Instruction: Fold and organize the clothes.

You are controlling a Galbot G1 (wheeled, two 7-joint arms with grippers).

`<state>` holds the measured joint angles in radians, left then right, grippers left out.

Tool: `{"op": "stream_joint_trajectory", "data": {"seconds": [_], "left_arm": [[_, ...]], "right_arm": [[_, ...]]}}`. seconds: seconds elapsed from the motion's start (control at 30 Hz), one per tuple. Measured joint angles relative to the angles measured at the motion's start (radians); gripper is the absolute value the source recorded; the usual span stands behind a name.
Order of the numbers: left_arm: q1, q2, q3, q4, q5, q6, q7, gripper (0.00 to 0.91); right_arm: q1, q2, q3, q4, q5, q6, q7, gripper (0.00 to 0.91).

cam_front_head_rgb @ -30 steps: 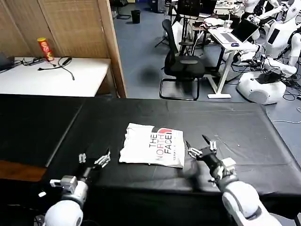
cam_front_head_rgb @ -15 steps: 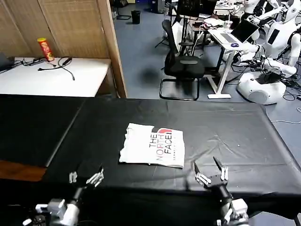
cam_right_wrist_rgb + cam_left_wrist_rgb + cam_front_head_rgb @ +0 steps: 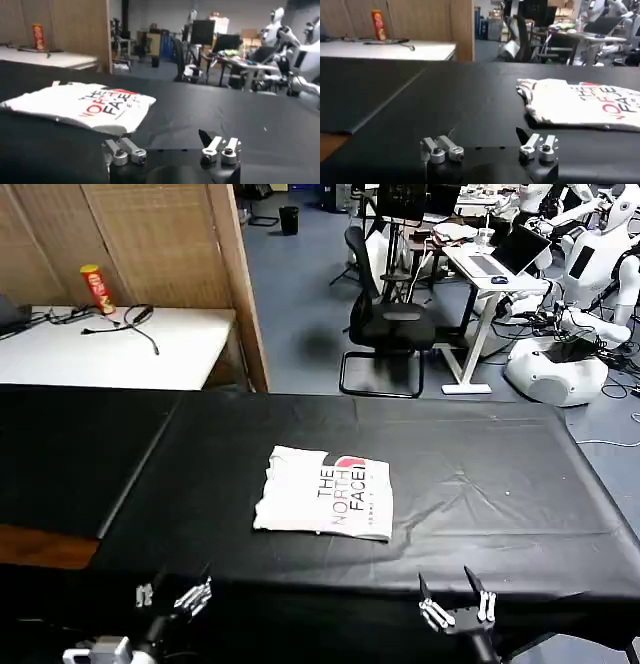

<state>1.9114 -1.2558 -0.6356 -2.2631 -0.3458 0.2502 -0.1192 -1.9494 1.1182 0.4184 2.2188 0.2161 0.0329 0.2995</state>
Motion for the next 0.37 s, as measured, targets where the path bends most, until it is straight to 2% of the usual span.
{"op": "stream_joint_trajectory", "data": {"seconds": [0.37], "left_arm": [[0.006, -0.016, -0.007, -0.003, 0.004, 0.019, 0.012, 0.878]], "right_arm": [[-0.027, 0.002, -0.002, 0.003, 0.002, -0.002, 0.0, 0.878]]}}
